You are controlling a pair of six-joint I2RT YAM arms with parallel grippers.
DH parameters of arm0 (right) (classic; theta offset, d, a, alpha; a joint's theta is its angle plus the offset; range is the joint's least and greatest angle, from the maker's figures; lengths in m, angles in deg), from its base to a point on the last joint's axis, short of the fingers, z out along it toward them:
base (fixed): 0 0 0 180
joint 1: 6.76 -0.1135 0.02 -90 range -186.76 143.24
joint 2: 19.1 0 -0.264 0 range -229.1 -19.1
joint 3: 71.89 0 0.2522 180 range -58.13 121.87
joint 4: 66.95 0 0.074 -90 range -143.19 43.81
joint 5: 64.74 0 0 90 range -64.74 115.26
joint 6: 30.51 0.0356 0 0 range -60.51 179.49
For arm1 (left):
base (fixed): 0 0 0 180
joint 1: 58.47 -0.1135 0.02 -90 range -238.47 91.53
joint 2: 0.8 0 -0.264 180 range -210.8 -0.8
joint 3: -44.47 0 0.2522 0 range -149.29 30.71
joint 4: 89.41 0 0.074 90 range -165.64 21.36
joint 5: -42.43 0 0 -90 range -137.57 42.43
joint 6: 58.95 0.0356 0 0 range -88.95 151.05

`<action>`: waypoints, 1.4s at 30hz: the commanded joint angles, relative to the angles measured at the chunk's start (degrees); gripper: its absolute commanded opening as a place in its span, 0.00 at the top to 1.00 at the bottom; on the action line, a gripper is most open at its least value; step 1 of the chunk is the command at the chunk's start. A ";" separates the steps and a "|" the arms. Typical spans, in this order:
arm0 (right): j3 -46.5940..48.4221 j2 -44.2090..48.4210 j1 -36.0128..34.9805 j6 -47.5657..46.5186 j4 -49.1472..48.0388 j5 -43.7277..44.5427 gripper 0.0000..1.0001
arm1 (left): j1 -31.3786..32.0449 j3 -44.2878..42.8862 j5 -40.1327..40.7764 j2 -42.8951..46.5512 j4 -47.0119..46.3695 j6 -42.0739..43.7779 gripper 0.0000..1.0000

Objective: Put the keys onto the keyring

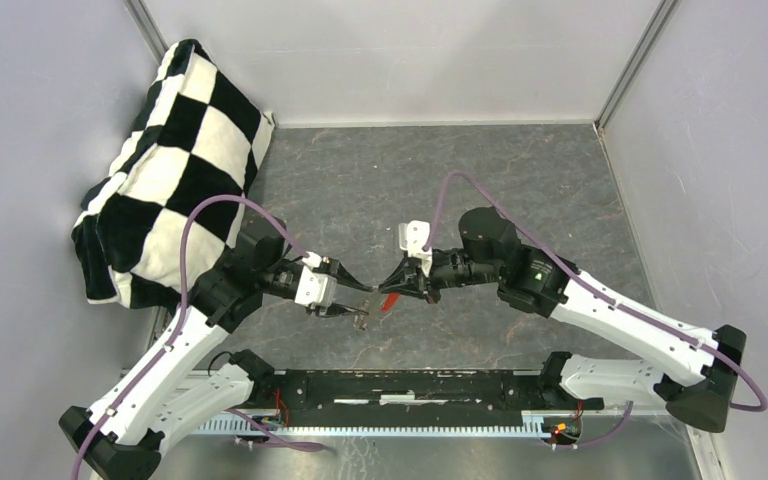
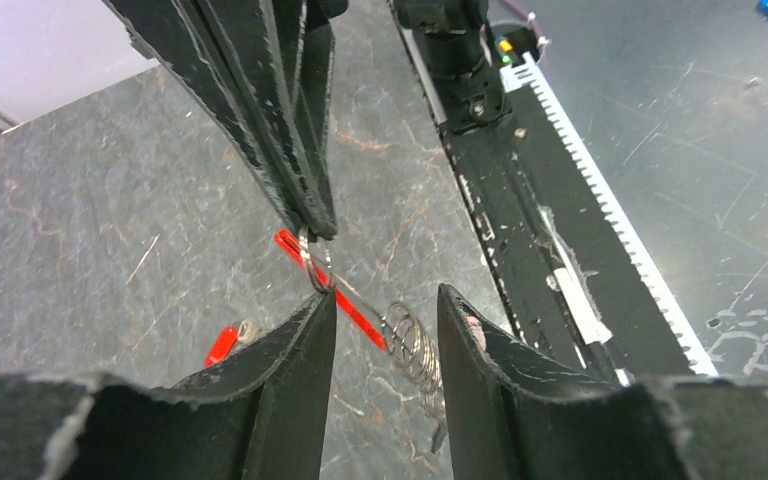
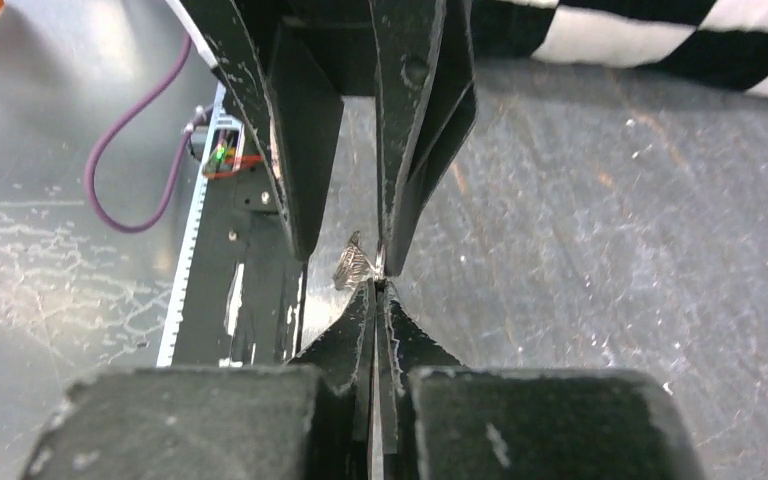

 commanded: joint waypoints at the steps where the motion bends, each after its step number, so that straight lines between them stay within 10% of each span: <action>1: 5.36 -2.38 -0.08 -3.73 10.80 0.63 0.99 | 0.15 -2.66 2.71 0.57 1.29 5.37 0.52; 20: 19.76 -13.94 -0.64 -6.32 29.59 0.78 0.99 | 0.22 -3.18 -0.98 -4.73 5.96 11.69 0.68; 42: 21.05 -17.17 -2.16 -4.21 24.67 0.76 0.99 | 0.70 -0.44 -3.66 -7.00 3.52 7.31 0.76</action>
